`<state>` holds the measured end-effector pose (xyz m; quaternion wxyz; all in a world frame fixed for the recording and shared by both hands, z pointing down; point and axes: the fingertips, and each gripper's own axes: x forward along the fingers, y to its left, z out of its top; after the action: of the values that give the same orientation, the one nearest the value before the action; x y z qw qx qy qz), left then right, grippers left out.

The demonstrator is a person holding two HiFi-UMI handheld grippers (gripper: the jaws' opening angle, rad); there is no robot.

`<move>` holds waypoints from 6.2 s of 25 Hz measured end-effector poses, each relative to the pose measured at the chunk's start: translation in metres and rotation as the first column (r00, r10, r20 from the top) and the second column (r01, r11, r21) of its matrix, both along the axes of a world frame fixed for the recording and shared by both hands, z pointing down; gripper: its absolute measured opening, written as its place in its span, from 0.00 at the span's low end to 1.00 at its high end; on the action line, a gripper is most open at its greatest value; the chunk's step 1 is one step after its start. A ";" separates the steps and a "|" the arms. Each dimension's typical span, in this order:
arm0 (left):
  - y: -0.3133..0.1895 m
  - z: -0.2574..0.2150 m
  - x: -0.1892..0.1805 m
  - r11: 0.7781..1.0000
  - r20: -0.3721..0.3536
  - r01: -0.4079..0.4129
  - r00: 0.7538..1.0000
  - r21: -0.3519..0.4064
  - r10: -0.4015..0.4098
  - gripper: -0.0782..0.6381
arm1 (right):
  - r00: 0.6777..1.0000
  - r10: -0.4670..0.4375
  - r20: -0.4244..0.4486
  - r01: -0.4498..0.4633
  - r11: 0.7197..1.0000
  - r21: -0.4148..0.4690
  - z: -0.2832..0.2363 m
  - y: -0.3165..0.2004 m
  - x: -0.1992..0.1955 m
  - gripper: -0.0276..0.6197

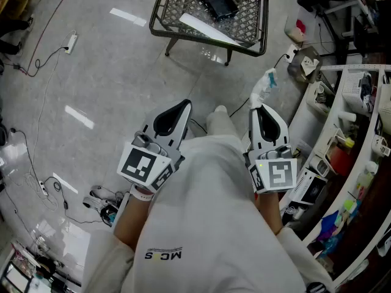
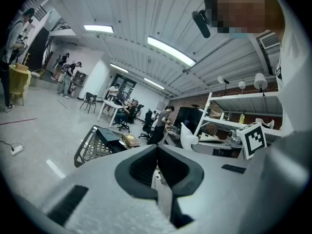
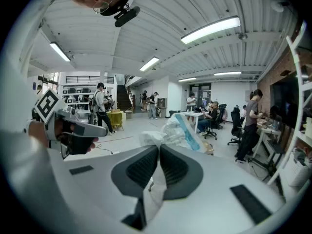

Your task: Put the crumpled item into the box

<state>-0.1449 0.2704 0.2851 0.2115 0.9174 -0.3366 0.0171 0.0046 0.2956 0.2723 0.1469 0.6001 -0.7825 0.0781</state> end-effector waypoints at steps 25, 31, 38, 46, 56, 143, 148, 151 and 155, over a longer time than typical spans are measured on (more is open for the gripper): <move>0.059 -0.014 0.070 0.992 0.027 -0.118 0.993 0.043 0.117 0.14 | 0.996 0.072 0.043 -0.075 0.996 0.054 -0.007 0.067 0.055 0.09; 0.063 -0.012 0.065 0.994 0.031 -0.096 0.995 0.045 0.095 0.14 | 0.998 0.050 0.048 -0.053 0.997 0.053 -0.004 0.070 0.048 0.09; 0.067 -0.014 0.067 0.995 0.025 -0.080 0.997 0.054 0.079 0.14 | 0.999 0.009 0.050 -0.013 0.998 0.068 -0.005 0.071 0.039 0.09; 0.064 -0.024 0.054 0.994 0.014 -0.066 0.998 0.084 0.065 0.14 | 0.998 -0.019 0.062 0.013 0.996 0.093 -0.013 0.061 0.021 0.09; 0.035 -0.016 0.036 0.997 0.023 -0.049 0.999 0.056 0.047 0.14 | 0.996 -0.022 0.089 0.016 0.998 0.067 -0.002 0.030 0.006 0.09; -0.427 0.173 0.130 0.957 0.212 0.082 0.977 -0.280 -0.021 0.14 | 0.932 -0.361 0.018 0.323 0.810 -0.489 0.347 -0.473 0.063 0.09; -0.426 0.189 0.132 0.953 0.207 0.073 0.978 -0.294 -0.011 0.14 | 0.937 -0.348 0.004 0.285 0.761 -0.583 0.376 -0.465 0.067 0.10; -0.423 0.193 0.135 0.951 0.198 0.064 0.980 -0.303 -0.003 0.14 | 0.931 -0.366 -0.016 0.275 0.727 -0.629 0.392 -0.456 0.068 0.12; -0.418 0.196 0.136 0.950 0.199 0.047 0.980 -0.308 0.016 0.14 | 0.942 -0.333 -0.034 0.233 0.725 -0.648 0.401 -0.453 0.073 0.16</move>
<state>-0.0088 -0.1479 0.4813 0.3188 0.8635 -0.3565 0.1601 0.0775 -0.1576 0.6734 0.4085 0.3922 -0.7788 0.2696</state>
